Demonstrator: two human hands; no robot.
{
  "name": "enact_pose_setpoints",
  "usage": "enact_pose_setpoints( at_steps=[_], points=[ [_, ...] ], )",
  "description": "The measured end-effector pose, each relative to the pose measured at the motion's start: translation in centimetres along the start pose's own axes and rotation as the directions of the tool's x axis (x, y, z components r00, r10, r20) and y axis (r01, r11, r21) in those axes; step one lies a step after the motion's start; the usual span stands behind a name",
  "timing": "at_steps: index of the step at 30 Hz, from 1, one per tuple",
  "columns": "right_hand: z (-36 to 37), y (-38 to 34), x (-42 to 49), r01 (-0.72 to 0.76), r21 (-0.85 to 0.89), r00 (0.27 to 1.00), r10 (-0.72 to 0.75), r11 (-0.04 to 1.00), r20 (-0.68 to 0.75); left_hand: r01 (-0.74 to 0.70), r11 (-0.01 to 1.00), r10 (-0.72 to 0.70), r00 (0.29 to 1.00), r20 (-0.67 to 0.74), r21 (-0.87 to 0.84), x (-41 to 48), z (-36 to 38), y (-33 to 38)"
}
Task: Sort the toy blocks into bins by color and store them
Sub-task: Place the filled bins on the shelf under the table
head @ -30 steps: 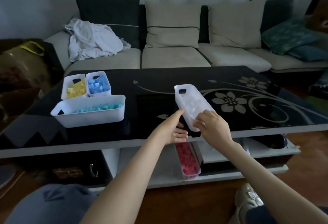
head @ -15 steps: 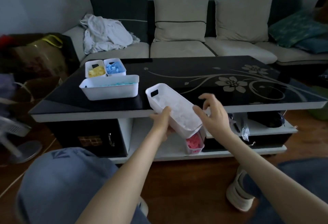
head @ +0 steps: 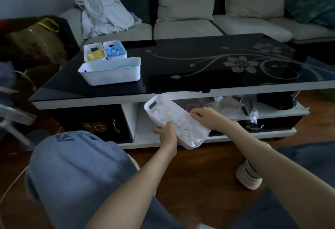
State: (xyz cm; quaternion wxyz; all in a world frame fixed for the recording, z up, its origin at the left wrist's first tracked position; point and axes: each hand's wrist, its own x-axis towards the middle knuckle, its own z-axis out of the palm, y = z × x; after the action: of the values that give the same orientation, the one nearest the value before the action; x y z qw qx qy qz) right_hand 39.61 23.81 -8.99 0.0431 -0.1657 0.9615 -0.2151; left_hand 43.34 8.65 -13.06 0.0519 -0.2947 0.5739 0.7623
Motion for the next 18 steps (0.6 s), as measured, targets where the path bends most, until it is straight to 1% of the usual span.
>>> enact_pose_setpoints(
  at_steps=[3,6,9,11,12,15,16,18],
  points=[
    [1.7,1.2,0.3,-0.025,0.062,0.999,0.023,0.998,0.031,0.026,0.999,-0.027,0.999,-0.040,-0.021,1.5,0.4,-1.0],
    [3.5,2.4,0.6,-0.048,0.100,0.995,0.039,0.994,0.089,0.048,0.998,-0.046,0.996,-0.078,0.029,3.2,0.7,-2.7],
    [5.5,4.1,1.0,-0.117,0.103,0.981,0.099,0.988,0.165,0.143,0.986,-0.134,0.985,-0.107,0.086,5.4,1.1,-4.0],
    [6.8,5.2,1.1,-0.168,0.108,0.969,0.144,0.980,0.202,0.183,0.975,-0.173,0.981,-0.085,0.128,6.7,1.3,-4.7],
    [7.3,5.6,1.3,-0.194,0.120,0.965,0.167,0.974,0.203,0.195,0.973,-0.190,0.980,-0.052,0.126,7.2,1.3,-4.9],
    [9.0,6.9,2.3,-0.252,0.146,0.960,0.227,0.957,0.163,0.243,0.957,-0.258,0.962,0.086,0.159,9.2,1.9,-5.7],
    [9.6,7.3,2.7,-0.268,0.156,0.957,0.244,0.951,0.155,0.251,0.951,-0.273,0.956,0.110,0.180,9.9,2.2,-5.9],
    [10.5,7.7,3.5,-0.300,0.183,0.949,0.273,0.936,0.159,0.260,0.942,-0.282,0.956,0.083,0.211,11.5,2.8,-6.0]
  ],
)
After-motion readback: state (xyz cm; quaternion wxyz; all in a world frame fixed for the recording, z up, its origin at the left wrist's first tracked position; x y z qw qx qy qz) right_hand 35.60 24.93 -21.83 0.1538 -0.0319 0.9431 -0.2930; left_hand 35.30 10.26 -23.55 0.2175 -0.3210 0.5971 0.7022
